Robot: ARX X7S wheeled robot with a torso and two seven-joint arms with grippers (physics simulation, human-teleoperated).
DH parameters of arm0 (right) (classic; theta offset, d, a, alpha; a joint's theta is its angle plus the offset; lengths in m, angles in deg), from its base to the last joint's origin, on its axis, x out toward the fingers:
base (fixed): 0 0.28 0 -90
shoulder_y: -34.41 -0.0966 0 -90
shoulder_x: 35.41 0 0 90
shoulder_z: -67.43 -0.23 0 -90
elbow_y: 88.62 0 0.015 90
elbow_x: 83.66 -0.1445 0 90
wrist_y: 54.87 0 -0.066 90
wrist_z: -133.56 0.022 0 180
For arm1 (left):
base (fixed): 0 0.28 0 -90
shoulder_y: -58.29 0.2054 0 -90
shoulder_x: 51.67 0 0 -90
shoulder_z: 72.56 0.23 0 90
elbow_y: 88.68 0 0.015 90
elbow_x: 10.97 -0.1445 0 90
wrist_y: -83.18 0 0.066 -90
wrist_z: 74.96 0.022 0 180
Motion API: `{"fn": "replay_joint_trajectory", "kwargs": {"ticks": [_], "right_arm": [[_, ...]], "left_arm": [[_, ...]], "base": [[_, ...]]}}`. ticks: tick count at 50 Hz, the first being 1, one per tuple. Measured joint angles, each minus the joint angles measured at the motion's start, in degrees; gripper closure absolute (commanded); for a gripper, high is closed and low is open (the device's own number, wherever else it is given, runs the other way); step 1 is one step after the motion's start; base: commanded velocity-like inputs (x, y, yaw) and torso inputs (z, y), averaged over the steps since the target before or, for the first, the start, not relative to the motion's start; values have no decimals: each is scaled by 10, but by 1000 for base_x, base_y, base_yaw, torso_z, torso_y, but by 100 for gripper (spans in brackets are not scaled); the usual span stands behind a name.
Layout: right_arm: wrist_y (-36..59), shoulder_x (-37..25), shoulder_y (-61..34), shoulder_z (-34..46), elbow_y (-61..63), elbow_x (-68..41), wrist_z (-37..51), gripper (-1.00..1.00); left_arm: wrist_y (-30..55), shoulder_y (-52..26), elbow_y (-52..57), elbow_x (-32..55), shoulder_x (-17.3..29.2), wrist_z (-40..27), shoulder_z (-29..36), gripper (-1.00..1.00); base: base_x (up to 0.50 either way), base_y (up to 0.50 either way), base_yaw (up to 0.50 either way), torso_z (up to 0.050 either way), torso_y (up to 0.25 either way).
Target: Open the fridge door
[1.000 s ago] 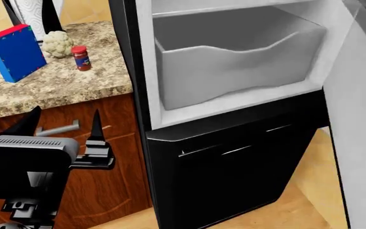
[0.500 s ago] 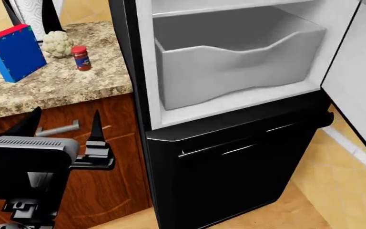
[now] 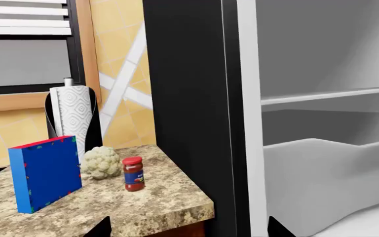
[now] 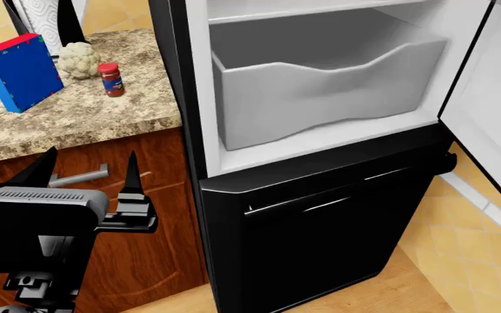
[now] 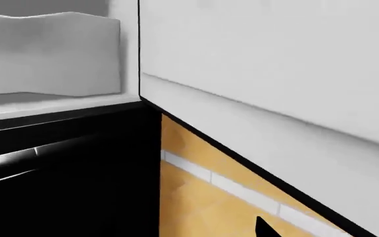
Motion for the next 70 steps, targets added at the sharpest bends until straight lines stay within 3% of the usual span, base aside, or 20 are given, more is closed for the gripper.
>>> {"fn": "replay_joint_trajectory", "kwargs": {"ticks": [19,22,29,35,42,47,62,70], "right_arm": [[290,-70,1,40,433,47,88,-100],[310,-129,26,42,483,18,157,-100],[308,-327,115,23,555,-71,413,-100],[329,-410,154,-42,587,-142,527,-100],[384,-414,171,-215,606,-250,530,-100],[409,-379,175,-315,614,-292,495,-100],[416,-225,178,-484,623,-366,387,-100],[486,-265,174,-608,624,-489,430,-100]], "left_arm": [[-6,3,-4,0,1,0,3,-100],[-7,3,-4,0,2,0,3,-100],[-7,2,-4,1,2,-1,5,-100],[-8,2,-4,1,3,-1,6,-100],[-10,3,-5,0,3,-1,8,-100],[-11,4,-6,0,4,-1,9,-100],[-14,5,-8,0,5,-2,12,-100],[-16,5,-10,-2,5,-1,16,-100]], "base": [[0,0,0,0,0],[0,0,0,0,0],[0,0,0,0,0],[0,0,0,0,0],[0,0,0,0,0],[0,0,0,0,0],[0,0,0,0,0],[0,0,0,0,0]]}}
